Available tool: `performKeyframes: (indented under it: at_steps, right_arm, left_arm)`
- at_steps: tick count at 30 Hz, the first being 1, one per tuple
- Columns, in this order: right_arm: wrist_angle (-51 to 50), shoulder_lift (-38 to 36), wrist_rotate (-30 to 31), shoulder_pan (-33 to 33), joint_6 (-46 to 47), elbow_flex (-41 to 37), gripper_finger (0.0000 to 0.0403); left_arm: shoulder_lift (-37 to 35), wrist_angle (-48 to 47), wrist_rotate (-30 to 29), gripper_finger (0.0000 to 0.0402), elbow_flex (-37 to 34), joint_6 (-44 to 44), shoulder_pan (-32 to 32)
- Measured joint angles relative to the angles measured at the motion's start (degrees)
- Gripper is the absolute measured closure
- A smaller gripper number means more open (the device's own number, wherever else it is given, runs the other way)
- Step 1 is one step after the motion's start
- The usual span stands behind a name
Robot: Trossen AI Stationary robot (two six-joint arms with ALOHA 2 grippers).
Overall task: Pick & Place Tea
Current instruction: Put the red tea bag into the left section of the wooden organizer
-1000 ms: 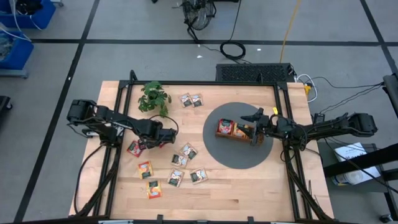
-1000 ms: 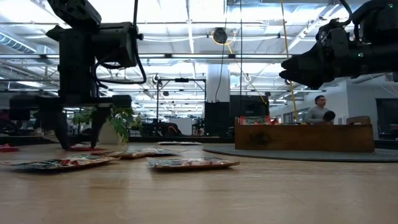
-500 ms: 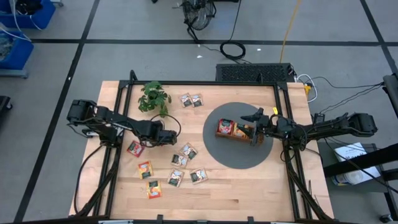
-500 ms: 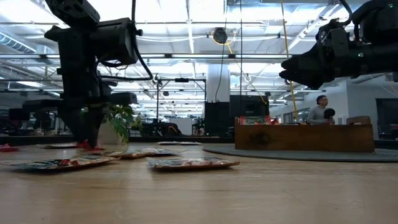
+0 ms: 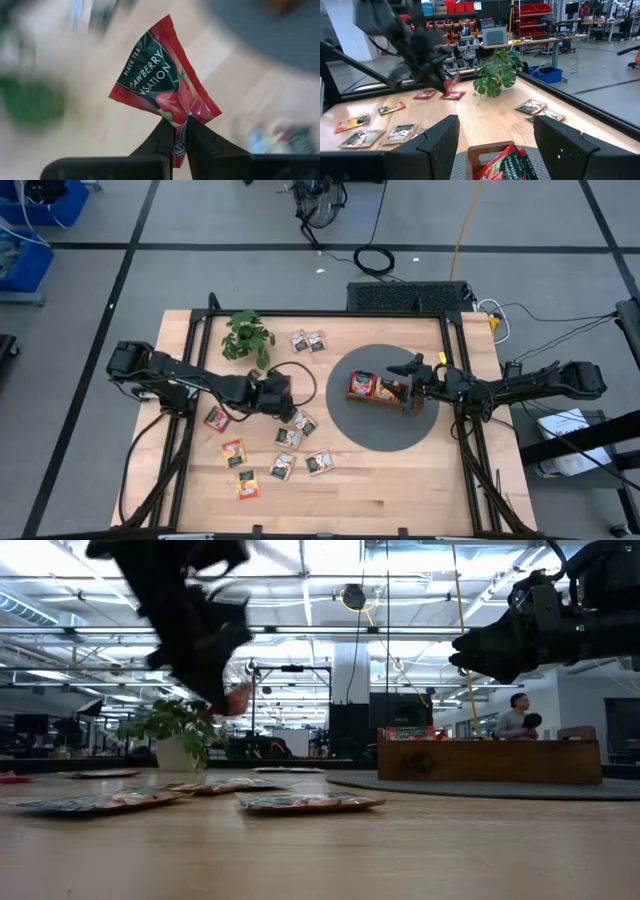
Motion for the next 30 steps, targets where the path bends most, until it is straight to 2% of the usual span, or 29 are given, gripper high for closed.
performKeyframes:
  at_steps: [6, 9, 12, 15, 21, 26, 30]
  right_arm:
    - [3.2, 0.5, -0.1, 0.0, 3.6, 0.0, 0.0165]
    - [5.9, 2.3, -0.2, 0.0, 4.3, 0.0, 0.0165]
    - [6.4, 5.7, -0.7, 0.0, 3.9, 1.4, 0.0165]
    - [6.6, 10.8, -1.6, 0.1, 2.1, 5.3, 0.0165]
    - [7.5, 18.7, 0.2, 0.0, -1.8, 10.0, 0.0165]
    - [9.7, 22.6, 0.1, -0.9, -2.1, 11.4, 0.0165]
    - [13.3, 24.5, 0.1, -1.7, -1.8, 11.8, 0.0165]
  left_arm:
    - [0.1, 12.3, -10.6, 0.0374, 3.8, 28.2, 0.2]
    - [0.7, 20.0, -11.8, 0.0374, 3.9, 41.0, 1.5]
    - [1.9, 27.0, -12.2, 0.0374, 3.9, 49.9, 3.7]
    - [3.6, 32.1, -10.6, 0.0374, 3.9, 54.6, 5.9]
    - [7.1, 40.0, -5.1, 0.0374, 3.9, 58.8, 8.3]
    - [10.0, 47.0, 0.5, 0.0374, 4.1, 62.4, 8.4]
    - [12.1, 48.4, 5.4, 0.0374, 6.4, 64.5, 7.2]
